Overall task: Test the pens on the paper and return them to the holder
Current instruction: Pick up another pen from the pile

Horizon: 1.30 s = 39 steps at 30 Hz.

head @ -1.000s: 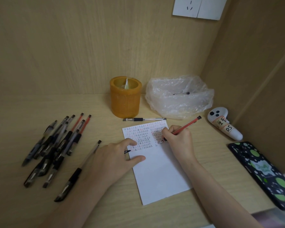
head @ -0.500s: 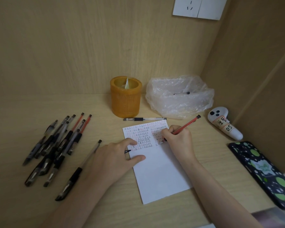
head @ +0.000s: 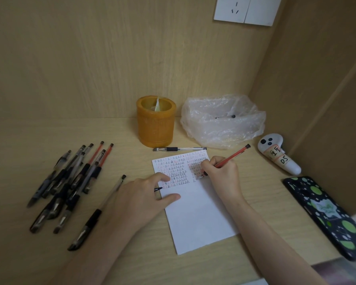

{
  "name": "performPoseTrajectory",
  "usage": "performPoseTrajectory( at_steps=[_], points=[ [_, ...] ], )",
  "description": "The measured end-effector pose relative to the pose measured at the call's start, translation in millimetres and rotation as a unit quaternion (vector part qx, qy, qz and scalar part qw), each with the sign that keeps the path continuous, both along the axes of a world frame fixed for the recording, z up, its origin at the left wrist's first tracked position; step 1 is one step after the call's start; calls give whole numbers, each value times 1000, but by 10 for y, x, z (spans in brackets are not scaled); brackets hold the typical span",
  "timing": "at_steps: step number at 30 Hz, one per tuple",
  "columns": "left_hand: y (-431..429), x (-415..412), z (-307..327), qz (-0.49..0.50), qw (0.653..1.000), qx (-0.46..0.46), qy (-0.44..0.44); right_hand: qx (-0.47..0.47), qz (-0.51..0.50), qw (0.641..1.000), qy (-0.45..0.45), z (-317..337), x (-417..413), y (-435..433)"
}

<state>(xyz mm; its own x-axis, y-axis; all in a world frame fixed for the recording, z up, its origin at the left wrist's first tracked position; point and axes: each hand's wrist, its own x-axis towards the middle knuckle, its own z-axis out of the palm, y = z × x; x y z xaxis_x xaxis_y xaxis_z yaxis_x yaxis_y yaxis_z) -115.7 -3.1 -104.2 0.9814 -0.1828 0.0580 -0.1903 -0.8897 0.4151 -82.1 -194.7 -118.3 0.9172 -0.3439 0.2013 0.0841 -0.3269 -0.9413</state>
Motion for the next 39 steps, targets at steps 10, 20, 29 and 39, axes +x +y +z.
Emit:
performPoseTrajectory(
  at_steps=[10,20,29,39],
  points=[
    [-1,-13,19,0,1000,-1,-2,-1,12,1000,4,2,-2,11],
    [0,-12,-3,3,1000,-13,-6,12,14,1000,6,3,-2,1],
    [-8,-9,-8,1,1000,-6,-11,3,17,1000,0,-4,-6,13],
    [-2,-10,-12,-2,1000,-10,-20,-5,1,1000,-1,17,-12,17]
  ],
)
